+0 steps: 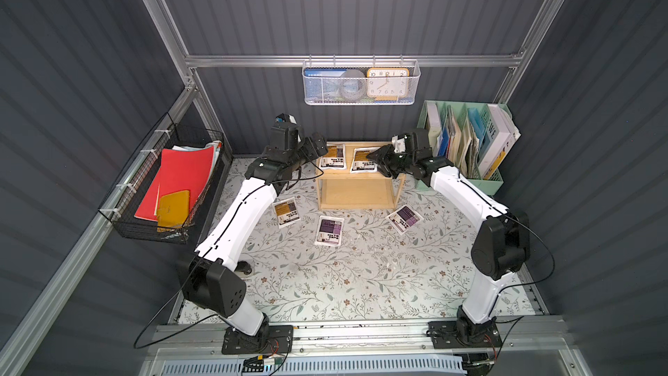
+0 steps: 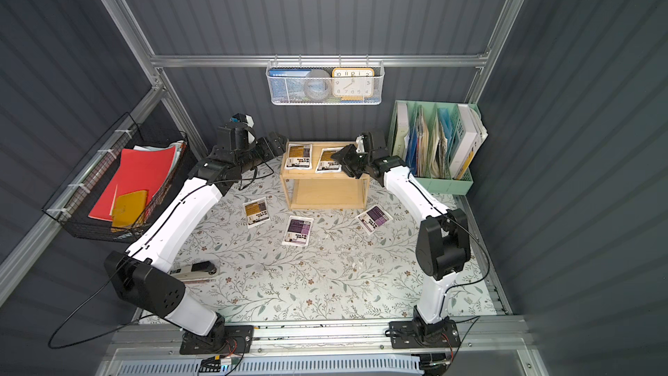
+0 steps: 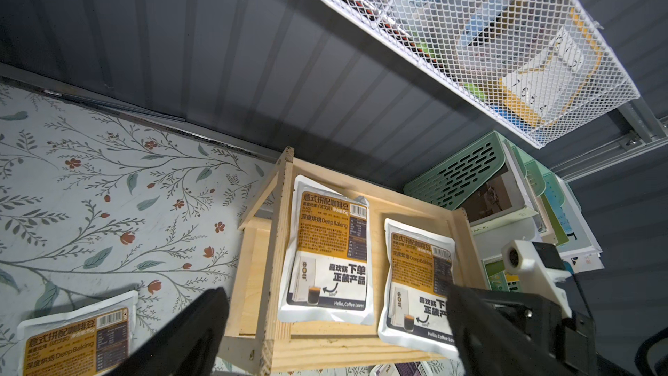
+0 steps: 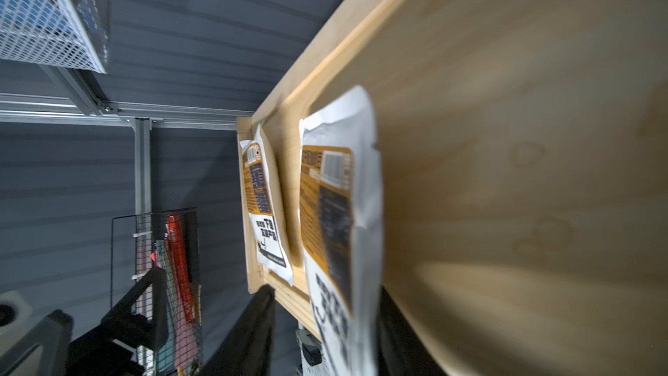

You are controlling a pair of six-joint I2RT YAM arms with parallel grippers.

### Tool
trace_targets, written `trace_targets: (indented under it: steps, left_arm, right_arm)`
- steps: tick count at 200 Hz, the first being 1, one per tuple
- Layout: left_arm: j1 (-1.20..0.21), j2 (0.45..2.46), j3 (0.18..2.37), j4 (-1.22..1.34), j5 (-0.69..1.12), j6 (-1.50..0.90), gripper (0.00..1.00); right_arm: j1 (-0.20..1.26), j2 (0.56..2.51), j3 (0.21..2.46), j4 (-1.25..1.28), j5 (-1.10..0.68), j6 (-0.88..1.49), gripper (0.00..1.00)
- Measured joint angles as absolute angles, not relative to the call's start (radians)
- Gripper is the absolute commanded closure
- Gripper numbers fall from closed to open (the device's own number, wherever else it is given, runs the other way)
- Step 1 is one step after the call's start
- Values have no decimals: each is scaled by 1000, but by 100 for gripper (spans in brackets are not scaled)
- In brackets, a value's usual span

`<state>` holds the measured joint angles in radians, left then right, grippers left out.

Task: Place the bagged coffee beans on the shelf by color
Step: Place the bagged coffee beans on the shelf.

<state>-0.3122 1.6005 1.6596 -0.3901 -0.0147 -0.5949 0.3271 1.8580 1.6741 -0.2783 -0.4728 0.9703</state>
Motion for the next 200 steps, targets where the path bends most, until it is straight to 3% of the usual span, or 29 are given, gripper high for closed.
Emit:
trace_targets:
  steps: [42,89,200]
  left_arm:
    - [-308,1600,1633,-384,-11,-595,0]
    - [-308,1600,1611,-383,-10,-595,0]
    - [-308,1596,1586,-377,-6,-596,0]
  right_arm:
    - [327,1860,1709,-327,-443,923,50]
    - [327,1879,1713,-346,-425,904,72]
    - [327,1940,1739,-306,-422,934,76]
